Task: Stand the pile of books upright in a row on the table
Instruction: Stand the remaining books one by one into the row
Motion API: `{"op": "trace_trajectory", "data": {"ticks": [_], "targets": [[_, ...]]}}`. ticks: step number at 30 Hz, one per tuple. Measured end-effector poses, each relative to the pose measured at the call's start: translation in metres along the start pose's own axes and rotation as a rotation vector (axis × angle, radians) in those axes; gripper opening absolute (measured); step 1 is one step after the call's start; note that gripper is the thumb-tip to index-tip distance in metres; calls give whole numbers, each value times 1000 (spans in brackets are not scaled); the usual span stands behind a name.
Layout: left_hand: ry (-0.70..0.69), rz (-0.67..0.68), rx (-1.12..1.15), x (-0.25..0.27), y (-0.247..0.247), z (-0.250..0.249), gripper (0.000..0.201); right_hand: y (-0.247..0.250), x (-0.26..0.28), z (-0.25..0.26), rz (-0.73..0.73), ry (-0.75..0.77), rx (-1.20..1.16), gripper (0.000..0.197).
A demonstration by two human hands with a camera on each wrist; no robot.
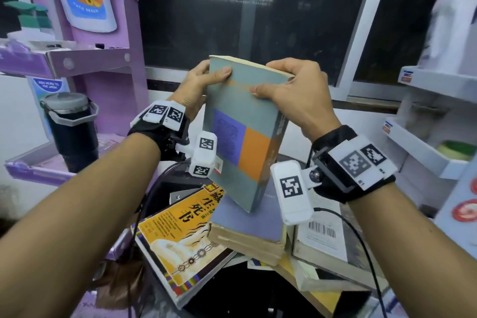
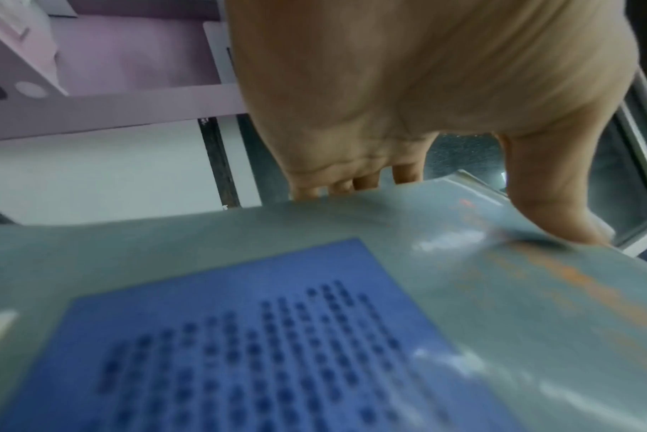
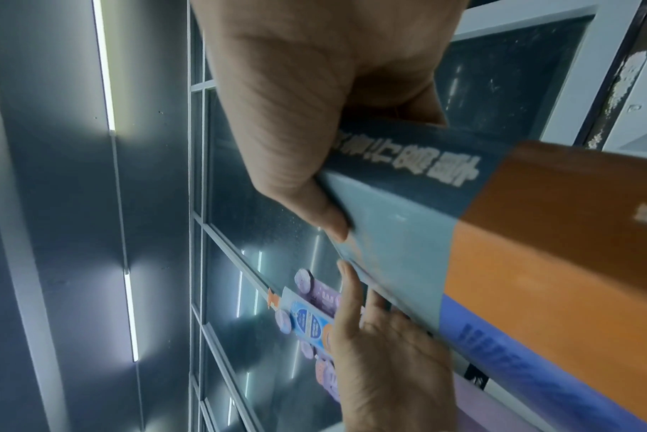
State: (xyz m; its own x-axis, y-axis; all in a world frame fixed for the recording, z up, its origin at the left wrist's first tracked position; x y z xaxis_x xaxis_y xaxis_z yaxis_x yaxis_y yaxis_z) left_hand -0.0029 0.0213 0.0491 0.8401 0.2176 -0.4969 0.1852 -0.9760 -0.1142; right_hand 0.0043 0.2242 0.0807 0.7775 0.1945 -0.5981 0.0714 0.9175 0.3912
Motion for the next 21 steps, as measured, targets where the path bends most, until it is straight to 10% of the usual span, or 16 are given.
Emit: {"op": "trace_trajectory", "data": {"ticks": [7, 21], "targets": [[161, -297, -159, -27, 5, 49, 39, 15, -19, -17, -35, -43, 111, 45], [215, -201, -483, -56, -9, 116, 44, -7, -57, -57, -64, -50, 250, 52]]}}
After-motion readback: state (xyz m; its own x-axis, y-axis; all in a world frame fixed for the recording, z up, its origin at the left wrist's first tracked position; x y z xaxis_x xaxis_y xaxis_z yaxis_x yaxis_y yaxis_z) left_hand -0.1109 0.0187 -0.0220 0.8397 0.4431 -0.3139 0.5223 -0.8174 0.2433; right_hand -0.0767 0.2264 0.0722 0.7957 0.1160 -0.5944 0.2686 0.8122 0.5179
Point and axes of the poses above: each hand's wrist, its own x-axis away from the middle knuckle, its own y-axis out of the back of the hand, z = x × y, the point moved 1 cm from there along -x, towards the middle knuckle, and after that the axes turned 3 degrees about -y, right-handed, at the moved point
